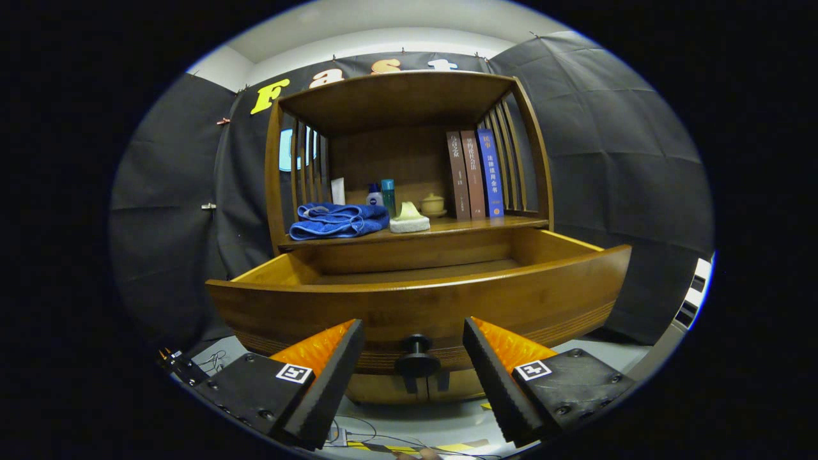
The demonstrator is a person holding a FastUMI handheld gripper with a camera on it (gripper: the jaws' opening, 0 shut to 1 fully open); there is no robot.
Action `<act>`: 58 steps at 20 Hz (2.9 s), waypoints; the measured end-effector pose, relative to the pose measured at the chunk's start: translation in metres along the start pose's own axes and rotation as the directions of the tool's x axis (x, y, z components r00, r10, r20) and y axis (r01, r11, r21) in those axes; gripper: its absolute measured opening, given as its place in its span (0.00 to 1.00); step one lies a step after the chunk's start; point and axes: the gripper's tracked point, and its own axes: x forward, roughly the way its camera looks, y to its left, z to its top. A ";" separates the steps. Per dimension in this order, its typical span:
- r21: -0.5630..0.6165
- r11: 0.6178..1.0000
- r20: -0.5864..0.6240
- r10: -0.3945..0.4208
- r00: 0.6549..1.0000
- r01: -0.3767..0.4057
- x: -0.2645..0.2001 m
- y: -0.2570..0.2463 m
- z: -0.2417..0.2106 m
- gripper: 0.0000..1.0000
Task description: Pull open the drawer, take out the items inside it, and place them on the countertop above the cabinet.
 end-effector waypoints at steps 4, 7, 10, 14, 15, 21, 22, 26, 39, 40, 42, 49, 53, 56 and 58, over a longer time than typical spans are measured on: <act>-0.003 1.000 0.024 -0.001 1.000 0.001 0.011 0.003 0.012 0.99; -0.018 1.000 0.041 -0.012 0.999 0.012 0.014 0.001 0.018 1.00; -0.028 1.000 0.051 -0.012 0.999 0.013 0.019 0.002 0.022 1.00; -0.022 1.000 0.056 -0.009 0.998 0.010 0.042 0.003 0.030 1.00; -0.025 1.000 0.066 -0.008 0.998 0.009 0.049 0.003 0.035 1.00; -0.022 1.000 0.047 0.001 0.999 0.000 0.103 0.002 0.044 1.00; -0.024 1.000 0.042 0.002 0.999 -0.001 0.113 0.002 0.045 1.00; -0.022 1.000 0.033 0.002 0.999 -0.001 0.151 0.003 0.049 1.00; -0.016 1.000 0.019 -0.007 1.000 0.007 0.191 0.003 0.055 0.99; -0.014 1.000 0.011 -0.005 1.000 0.005 0.191 0.003 0.054 0.99; -0.013 1.000 0.001 0.000 1.000 0.000 0.190 0.002 0.054 0.99; -0.029 1.000 0.007 0.000 1.000 0.000 0.159 0.000 0.061 1.00; -0.006 1.000 0.021 0.010 1.000 -0.010 0.128 0.004 0.075 1.00; -0.018 0.999 0.045 0.032 0.998 -0.031 0.099 0.010 0.089 1.00; -0.024 0.999 0.056 0.043 0.997 -0.042 0.077 0.013 0.098 1.00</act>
